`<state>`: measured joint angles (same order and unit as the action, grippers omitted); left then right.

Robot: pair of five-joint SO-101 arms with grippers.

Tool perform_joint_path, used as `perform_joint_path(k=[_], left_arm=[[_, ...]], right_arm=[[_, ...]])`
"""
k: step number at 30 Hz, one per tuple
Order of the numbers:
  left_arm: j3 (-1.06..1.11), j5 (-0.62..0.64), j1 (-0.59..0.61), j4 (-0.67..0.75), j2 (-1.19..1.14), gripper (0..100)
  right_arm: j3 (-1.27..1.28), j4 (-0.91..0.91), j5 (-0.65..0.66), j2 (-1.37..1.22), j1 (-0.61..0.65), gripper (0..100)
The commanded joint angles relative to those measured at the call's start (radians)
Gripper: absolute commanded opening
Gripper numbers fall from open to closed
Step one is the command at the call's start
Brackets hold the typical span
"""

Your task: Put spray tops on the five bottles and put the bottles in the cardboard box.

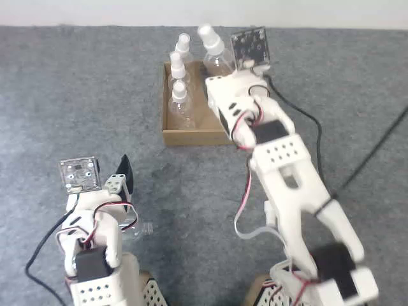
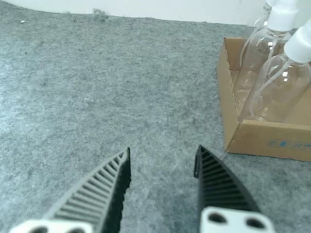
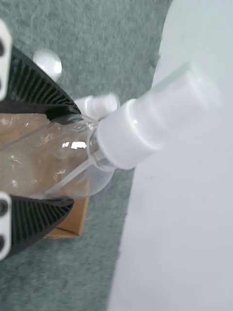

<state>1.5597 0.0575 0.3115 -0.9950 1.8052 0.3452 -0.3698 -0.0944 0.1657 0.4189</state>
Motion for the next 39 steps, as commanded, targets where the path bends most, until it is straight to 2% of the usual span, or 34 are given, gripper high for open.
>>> perform_joint_path(k=[1, 14, 22, 25, 28, 39], left_arm=[[0.001, -0.006, 0.003, 0.025, 0.017, 20], [0.001, -0.006, 0.003, 0.023, 0.017, 20], [0.001, -0.006, 0.005, 0.020, 0.017, 20], [-0.002, -0.006, 0.005, 0.002, 0.017, 20], [-0.002, -0.006, 0.005, 0.002, 0.017, 20], [-0.002, -0.006, 0.005, 0.002, 0.017, 20]], right_arm=[[-0.153, -0.010, -0.046, -0.081, -0.027, 7.3], [-0.316, -0.007, -0.058, -0.343, -0.028, 7.4], [-0.322, 0.246, -0.061, -0.484, -0.065, 7.0], [-0.322, 0.320, -0.132, -0.536, -0.082, 6.9], [-0.322, 0.383, -0.172, -0.578, -0.105, 6.9], [-0.322, 0.535, -0.170, -0.684, -0.131, 6.9]])
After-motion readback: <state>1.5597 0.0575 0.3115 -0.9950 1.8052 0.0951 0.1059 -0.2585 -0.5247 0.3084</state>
